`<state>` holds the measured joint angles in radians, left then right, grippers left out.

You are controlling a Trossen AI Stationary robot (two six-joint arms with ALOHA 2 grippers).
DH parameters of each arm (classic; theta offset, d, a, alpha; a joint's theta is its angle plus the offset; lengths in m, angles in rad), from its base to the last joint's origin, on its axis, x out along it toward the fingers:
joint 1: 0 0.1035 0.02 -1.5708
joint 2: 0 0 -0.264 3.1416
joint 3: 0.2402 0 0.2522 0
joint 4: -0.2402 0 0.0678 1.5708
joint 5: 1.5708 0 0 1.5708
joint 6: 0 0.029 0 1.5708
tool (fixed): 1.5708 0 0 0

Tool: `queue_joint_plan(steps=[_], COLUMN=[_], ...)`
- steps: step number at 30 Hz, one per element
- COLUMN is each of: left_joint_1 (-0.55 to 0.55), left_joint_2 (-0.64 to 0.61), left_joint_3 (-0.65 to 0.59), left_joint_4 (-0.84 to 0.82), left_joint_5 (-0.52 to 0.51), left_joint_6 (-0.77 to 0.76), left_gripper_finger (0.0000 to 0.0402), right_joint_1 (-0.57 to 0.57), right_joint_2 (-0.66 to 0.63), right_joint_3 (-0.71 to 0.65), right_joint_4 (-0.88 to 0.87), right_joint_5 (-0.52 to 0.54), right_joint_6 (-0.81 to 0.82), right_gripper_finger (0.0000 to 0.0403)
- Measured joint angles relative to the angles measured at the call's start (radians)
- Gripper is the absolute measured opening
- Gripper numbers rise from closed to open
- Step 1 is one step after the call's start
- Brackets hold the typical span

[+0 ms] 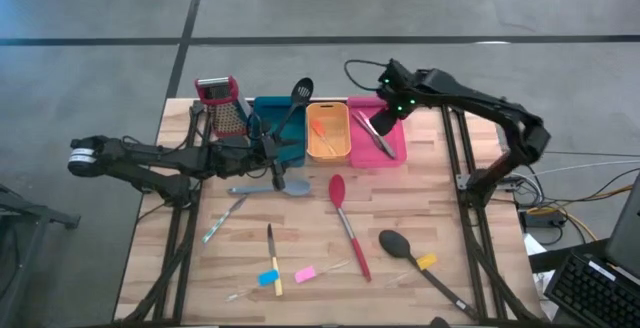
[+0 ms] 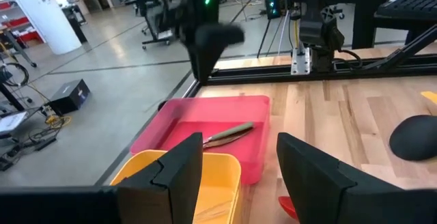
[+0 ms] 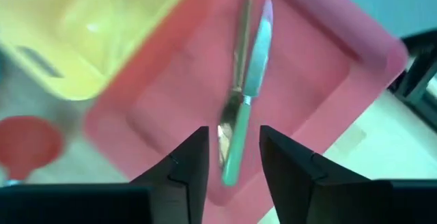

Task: Pick & Place Kitchen Items
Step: Put the blue serving spoon into the blue bin

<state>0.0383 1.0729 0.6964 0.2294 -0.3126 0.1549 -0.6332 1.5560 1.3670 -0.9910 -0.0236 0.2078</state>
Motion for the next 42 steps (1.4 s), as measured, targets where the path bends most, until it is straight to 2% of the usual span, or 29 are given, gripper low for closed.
queue_joint_plan(steps=[12,16,20,22,26,29,34,38,42], left_joint_1=[0.000,0.000,0.000,0.000,0.002,0.002,0.008,0.012,0.015], left_joint_2=[0.001,0.001,0.001,0.000,0.005,0.013,0.014,0.015,0.025], left_joint_3=[-0.034,-0.054,-0.055,-0.029,0.072,0.119,0.153,0.152,0.149], left_joint_4=[0.004,-0.004,-0.018,-0.115,-0.462,-0.644,-0.804,-0.896,-0.956], left_joint_5=[0.000,0.000,0.000,0.000,0.000,-0.010,-0.048,-0.056,-0.057], left_joint_6=[-0.036,-0.054,-0.024,-0.003,-0.075,-0.105,-0.106,-0.119,-0.135], left_gripper_finger=[0.0193,0.0193,0.0193,0.0193,0.0193,0.0193,0.0193,0.0193,0.0193], right_joint_1=[0.219,0.325,0.436,0.492,0.597,0.667,0.761,0.806,0.835], right_joint_2=[-0.278,-0.331,-0.352,-0.352,-0.352,-0.351,-0.351,-0.350,-0.350], right_joint_3=[0.000,0.000,-0.002,-0.006,-0.030,-0.064,-0.147,-0.242,-0.344], right_joint_4=[0.000,0.000,0.000,0.000,0.002,0.006,0.021,0.094,0.242], right_joint_5=[0.003,0.090,0.246,0.314,0.402,0.481,0.630,0.653,0.656], right_joint_6=[0.015,0.025,0.023,0.022,0.020,0.027,0.093,0.118,0.112], right_gripper_finger=[0.0042,0.0022,0.0010,0.0011,0.0011,0.0009,0.0009,0.0009,0.0008])
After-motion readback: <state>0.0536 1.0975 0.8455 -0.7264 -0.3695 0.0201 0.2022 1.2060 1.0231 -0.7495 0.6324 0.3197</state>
